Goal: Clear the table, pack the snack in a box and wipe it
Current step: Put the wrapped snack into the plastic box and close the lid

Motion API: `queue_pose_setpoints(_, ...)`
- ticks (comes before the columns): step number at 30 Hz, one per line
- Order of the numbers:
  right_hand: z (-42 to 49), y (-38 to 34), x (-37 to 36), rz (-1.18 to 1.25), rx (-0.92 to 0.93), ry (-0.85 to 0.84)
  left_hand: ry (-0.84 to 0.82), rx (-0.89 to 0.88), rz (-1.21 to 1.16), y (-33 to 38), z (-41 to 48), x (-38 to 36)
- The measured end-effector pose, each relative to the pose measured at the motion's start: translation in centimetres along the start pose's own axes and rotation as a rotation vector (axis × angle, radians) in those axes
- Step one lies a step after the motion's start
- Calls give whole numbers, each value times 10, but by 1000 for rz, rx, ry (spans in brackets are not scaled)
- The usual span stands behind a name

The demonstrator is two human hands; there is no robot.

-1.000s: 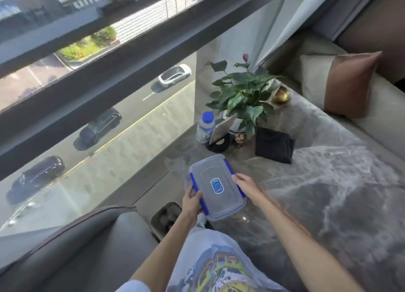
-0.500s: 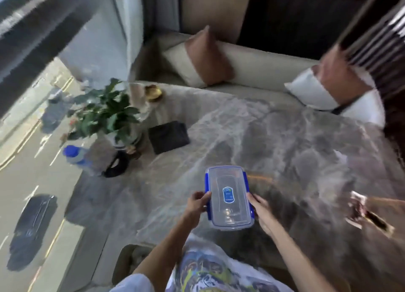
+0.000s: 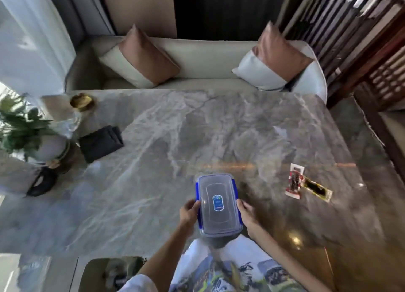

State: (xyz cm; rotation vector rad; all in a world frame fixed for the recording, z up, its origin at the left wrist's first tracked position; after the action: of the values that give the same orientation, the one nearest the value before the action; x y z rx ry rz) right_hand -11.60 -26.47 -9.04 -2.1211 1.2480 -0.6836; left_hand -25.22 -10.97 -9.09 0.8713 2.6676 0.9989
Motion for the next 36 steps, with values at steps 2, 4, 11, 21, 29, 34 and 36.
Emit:
queue_pose_setpoints(2, 2, 1, 1, -30, 19, -2, 67, -29, 39, -5, -2, -3)
queue_pose_setpoints(4, 2, 1, -2, -55, 55, 9, 106, -50, 76, -7, -3, -7)
queue_pose_setpoints(11, 4, 5, -13, -139, 126, 130, 300, -73, 201, -4, -6, -20)
queue_pose_setpoints(21, 10, 8, -10, -165, 49, 111, 250, -60, 268, -21, -2, 0)
queue_pose_setpoints(29, -15, -21, -24, -186, 229, -67, 210, -211, 600, -16, -28, -11)
queue_pose_setpoints(34, -13, -55, 39, -91, 282, 6, 106, -490, 1060, 20, -21, -39)
queue_pose_setpoints(36, -10, -52, 85, -66, 269, 128, 95, -519, 1190, 43, -7, -45)
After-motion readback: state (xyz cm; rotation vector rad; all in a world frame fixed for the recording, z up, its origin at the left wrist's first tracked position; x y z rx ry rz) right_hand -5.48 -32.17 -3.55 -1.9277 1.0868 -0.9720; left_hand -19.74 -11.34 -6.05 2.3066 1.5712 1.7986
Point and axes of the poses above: each hand's wrist, its own z-axis towards the middle knuckle, its own x-axis out of the back of the hand, y = z × x, the point moved 4 cm from there along z, towards the middle knuckle, and after that the axes turned 3 degrees about z, right-handed, at the moved point
